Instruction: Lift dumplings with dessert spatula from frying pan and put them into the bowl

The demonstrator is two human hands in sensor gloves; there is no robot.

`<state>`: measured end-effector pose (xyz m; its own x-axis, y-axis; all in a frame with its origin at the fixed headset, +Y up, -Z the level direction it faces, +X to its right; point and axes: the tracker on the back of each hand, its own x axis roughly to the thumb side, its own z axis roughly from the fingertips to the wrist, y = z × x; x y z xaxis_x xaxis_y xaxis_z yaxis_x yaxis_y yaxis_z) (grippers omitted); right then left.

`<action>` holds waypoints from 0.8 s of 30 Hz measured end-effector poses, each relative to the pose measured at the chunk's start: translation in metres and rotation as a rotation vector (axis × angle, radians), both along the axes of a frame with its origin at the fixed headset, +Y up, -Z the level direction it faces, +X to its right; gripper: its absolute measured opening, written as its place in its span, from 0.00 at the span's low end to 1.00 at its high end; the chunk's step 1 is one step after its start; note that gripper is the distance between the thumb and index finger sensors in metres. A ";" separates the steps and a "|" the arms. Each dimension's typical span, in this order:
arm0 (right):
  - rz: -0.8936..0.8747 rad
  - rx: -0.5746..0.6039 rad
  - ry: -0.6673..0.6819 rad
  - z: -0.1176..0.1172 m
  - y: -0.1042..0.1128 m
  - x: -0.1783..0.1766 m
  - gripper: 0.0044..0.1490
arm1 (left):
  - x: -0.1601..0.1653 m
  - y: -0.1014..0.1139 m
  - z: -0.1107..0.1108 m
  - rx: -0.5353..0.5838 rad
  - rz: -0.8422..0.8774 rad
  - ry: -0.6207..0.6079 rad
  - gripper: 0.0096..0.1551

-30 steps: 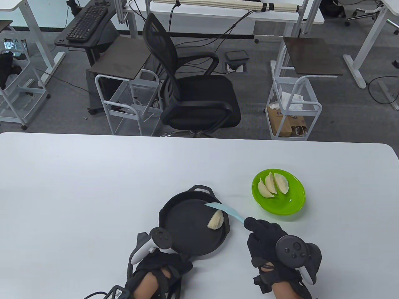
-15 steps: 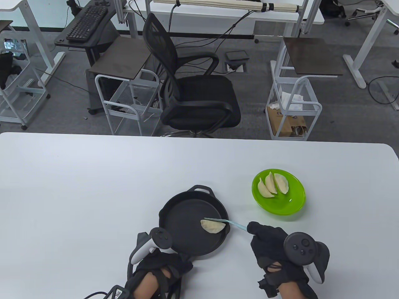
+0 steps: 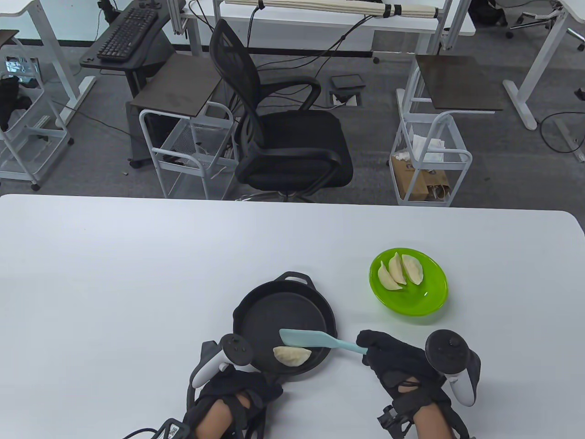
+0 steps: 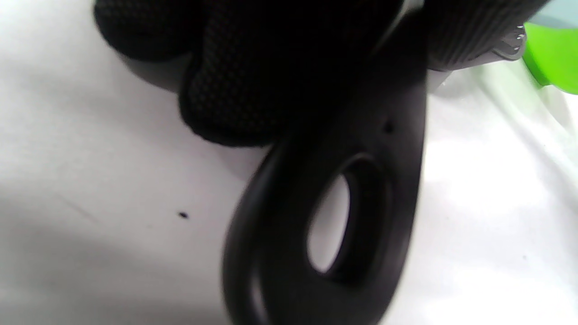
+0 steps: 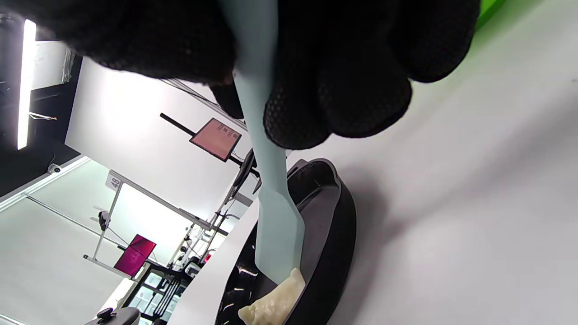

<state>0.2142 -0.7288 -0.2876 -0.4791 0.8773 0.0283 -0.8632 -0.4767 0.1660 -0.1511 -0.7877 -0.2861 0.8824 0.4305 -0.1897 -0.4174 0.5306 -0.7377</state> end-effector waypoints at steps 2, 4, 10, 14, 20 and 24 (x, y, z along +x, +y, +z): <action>-0.027 -0.032 0.026 -0.003 -0.005 -0.001 0.23 | 0.000 0.000 0.000 0.000 0.000 0.000 0.37; -0.050 -0.056 0.029 -0.005 -0.011 -0.003 0.23 | 0.000 0.000 0.000 -0.005 0.002 0.000 0.36; -0.126 -0.142 0.061 -0.012 -0.029 -0.006 0.24 | -0.001 0.000 -0.001 -0.005 0.003 -0.001 0.36; -0.177 -0.209 0.086 -0.015 -0.041 -0.010 0.24 | -0.001 0.000 -0.001 -0.005 0.003 -0.001 0.36; -0.263 -0.315 0.081 -0.018 -0.063 -0.017 0.24 | -0.001 0.000 -0.001 -0.004 0.003 0.000 0.36; -0.316 -0.381 0.079 -0.019 -0.072 -0.019 0.26 | -0.001 0.000 -0.001 -0.005 0.004 -0.001 0.36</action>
